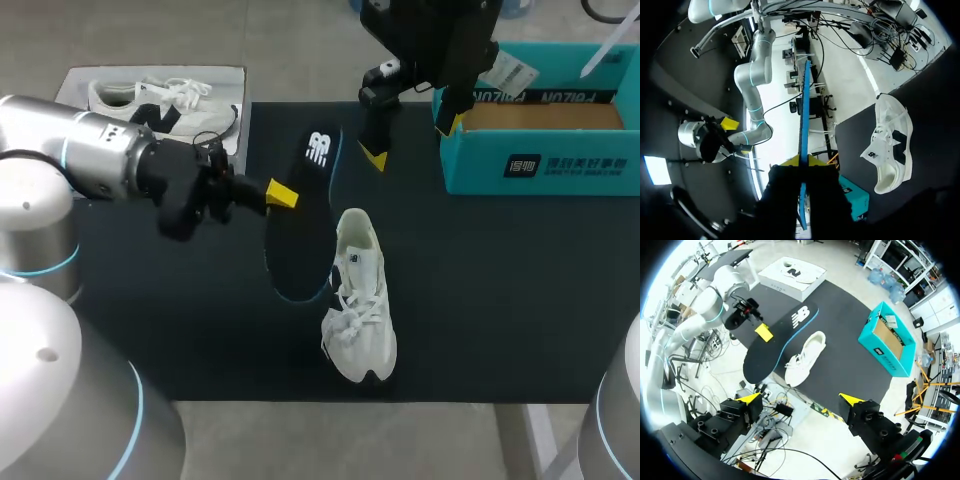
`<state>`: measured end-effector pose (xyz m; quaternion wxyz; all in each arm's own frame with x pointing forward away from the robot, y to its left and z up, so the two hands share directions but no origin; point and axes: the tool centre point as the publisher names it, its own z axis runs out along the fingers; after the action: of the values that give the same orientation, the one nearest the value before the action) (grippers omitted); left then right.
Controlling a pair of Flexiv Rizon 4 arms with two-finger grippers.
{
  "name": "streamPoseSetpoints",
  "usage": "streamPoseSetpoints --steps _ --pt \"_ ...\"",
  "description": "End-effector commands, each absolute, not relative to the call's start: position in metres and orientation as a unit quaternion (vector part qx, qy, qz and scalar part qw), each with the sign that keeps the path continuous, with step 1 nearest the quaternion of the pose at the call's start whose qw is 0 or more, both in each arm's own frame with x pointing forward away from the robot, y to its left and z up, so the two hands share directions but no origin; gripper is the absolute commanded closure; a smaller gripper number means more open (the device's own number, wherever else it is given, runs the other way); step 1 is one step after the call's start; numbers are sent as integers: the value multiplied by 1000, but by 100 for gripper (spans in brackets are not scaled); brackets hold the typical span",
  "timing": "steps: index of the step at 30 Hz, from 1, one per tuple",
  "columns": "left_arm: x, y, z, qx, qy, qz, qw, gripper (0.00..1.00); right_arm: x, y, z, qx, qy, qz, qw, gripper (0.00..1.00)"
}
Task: Take the shoe out of the shoebox, open the shoe tongue, remove and reinsert the insole, then place the shoe into the shoebox
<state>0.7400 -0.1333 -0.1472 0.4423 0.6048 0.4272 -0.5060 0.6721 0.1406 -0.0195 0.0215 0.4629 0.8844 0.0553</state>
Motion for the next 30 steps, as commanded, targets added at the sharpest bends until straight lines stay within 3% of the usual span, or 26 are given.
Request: streamPoseSetpoints --steps 1,30 --pt "738 -136 -144 597 455 -486 447 100 673 140 -20 463 885 55 20 0" --pt "759 -128 -141 578 491 -468 454 100 673 140 -20 463 885 55 20 0"
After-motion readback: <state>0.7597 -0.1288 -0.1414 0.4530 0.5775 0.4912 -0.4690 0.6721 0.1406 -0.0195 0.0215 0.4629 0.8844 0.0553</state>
